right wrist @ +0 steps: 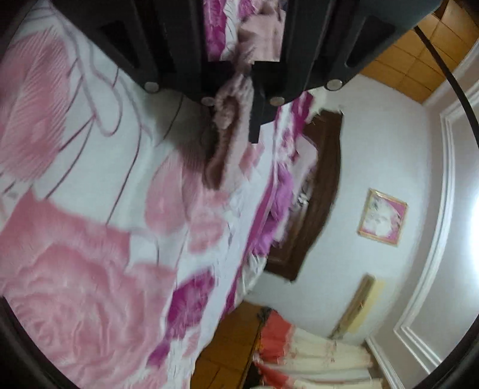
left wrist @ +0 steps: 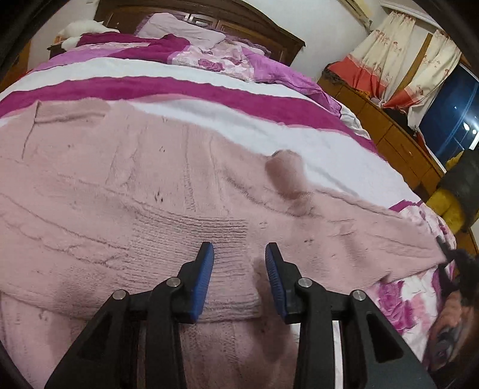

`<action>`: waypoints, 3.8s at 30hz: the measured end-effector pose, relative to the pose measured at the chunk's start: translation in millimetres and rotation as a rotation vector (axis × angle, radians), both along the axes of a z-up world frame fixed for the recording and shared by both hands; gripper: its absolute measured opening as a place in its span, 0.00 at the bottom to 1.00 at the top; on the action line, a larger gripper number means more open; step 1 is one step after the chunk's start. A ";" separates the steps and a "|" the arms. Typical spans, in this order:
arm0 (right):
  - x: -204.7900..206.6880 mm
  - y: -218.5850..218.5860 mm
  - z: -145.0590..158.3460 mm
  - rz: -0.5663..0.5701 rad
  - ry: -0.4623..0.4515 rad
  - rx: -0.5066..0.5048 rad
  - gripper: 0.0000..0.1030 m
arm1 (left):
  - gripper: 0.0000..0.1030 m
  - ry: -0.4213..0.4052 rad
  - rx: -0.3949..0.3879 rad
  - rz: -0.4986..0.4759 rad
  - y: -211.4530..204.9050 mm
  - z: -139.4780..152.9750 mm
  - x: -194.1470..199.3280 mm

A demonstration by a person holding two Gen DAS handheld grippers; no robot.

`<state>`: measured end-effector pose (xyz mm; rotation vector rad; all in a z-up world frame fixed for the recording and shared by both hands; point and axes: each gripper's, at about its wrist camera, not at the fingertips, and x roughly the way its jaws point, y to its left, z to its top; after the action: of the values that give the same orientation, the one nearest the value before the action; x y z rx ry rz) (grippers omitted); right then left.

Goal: Fold small clothes

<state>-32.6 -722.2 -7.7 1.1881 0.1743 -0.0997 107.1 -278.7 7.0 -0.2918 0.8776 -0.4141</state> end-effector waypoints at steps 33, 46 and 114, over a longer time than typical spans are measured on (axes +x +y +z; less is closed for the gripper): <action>139.3 306.3 11.4 0.710 0.381 -0.681 0.49 | 0.06 0.120 -0.443 -0.005 59.4 -24.7 14.2; 113.4 182.7 -7.2 0.488 0.075 0.091 0.78 | 0.18 0.269 -0.527 -0.010 40.4 -15.4 0.0; 135.9 180.6 40.2 0.369 0.397 -0.497 0.39 | 0.00 0.106 -0.205 0.220 182.8 103.4 14.8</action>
<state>103.3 -541.7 32.6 0.6155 0.6751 -0.0486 121.8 -95.9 110.4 -0.5983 0.8964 -0.2855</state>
